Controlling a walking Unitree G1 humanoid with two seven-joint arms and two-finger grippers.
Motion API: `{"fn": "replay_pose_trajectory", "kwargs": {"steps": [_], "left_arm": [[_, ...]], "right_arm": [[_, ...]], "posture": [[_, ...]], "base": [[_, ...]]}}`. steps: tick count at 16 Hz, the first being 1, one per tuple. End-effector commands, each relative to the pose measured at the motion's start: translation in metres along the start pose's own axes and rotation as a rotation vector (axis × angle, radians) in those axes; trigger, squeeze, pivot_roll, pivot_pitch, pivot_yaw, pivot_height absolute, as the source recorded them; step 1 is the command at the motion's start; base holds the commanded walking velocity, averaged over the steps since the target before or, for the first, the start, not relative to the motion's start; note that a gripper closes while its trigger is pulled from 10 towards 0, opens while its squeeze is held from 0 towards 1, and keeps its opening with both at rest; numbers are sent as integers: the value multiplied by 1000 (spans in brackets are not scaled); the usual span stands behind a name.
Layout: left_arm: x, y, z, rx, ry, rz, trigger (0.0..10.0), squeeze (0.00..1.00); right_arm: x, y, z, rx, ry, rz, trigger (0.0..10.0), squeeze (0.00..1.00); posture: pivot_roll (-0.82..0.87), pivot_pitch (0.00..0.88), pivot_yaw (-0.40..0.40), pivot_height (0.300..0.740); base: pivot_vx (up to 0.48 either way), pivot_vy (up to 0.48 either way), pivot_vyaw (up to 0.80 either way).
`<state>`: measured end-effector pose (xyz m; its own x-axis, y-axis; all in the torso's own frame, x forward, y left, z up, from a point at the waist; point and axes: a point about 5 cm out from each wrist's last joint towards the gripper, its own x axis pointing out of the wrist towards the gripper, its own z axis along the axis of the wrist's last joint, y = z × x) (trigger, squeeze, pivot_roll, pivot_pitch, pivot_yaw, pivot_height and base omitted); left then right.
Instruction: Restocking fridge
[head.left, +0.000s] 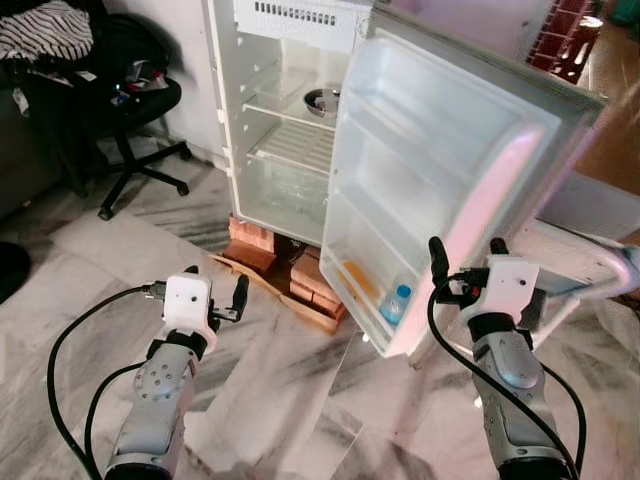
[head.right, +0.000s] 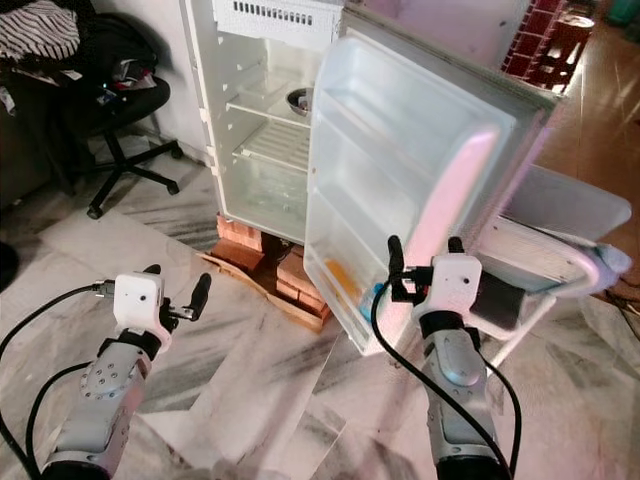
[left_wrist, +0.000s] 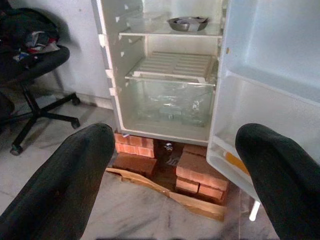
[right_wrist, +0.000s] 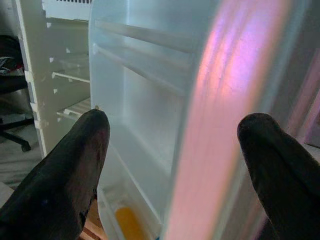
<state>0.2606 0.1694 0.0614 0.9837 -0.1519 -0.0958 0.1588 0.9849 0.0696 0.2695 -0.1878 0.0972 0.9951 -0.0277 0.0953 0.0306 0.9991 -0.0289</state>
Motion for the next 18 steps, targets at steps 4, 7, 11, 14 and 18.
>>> {"fn": "replay_pose_trajectory", "kwargs": {"steps": [4,7,11,14,18], "left_arm": [[1,0,2,7,-6,0,10000,0],[-1,-3,0,-18,3,-4,10000,0],[-4,-3,-3,-10,14,-6,10000,0],[-9,-4,-7,-7,31,-7,10000,0],[-17,-3,-18,6,84,-25,10000,0]], "right_arm": [[1,-2,3,-10,-16,-12,10000,0],[-1,-3,2,-10,-15,-18,10000,0],[-13,-5,-3,-2,4,-10,10000,0],[-39,4,-16,114,102,216,10000,0],[-83,-8,-54,54,409,544,10000,0]], "posture": [[43,32,-40,740],[43,34,-38,740],[42,38,-40,740],[39,47,-41,740],[38,53,-41,740]], "base": [[378,0,0],[0,0,0],[0,0,0],[0,0,0],[0,0,0]]}}
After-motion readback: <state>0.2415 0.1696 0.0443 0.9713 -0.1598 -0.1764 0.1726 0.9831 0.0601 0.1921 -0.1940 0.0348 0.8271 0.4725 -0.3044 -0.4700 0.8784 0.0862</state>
